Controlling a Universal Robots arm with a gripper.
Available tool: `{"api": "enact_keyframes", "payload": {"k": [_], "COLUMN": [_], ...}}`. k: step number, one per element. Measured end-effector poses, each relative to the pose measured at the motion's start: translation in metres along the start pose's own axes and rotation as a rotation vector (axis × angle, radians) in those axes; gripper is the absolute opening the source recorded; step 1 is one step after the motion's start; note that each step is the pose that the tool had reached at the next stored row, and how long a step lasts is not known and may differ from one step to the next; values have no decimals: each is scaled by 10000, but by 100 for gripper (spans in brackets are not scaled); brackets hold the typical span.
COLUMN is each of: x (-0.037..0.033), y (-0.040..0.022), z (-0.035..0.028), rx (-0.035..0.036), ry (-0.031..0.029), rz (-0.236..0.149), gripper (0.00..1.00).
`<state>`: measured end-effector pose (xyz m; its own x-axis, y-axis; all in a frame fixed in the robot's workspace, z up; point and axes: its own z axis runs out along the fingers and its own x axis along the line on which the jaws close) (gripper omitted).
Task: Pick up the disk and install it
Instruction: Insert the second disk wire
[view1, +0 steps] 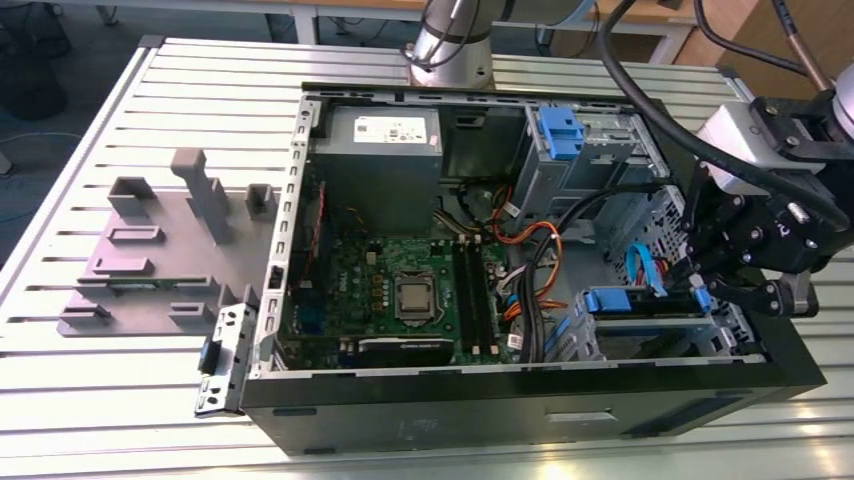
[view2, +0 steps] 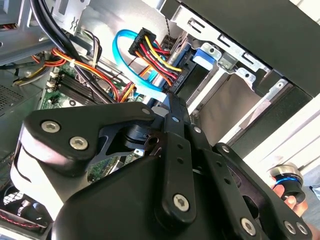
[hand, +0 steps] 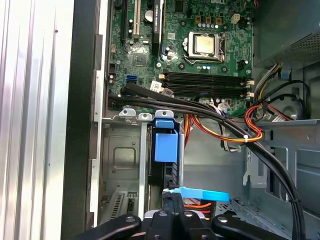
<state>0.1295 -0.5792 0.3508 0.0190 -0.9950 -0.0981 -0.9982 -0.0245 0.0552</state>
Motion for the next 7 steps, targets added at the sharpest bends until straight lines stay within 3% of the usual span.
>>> {"api": "enact_keyframes", "payload": {"k": [7], "x": [0], "y": [-2], "z": [0], "rx": [0], "ry": [-15], "rz": [-1], "gripper": [10]}}
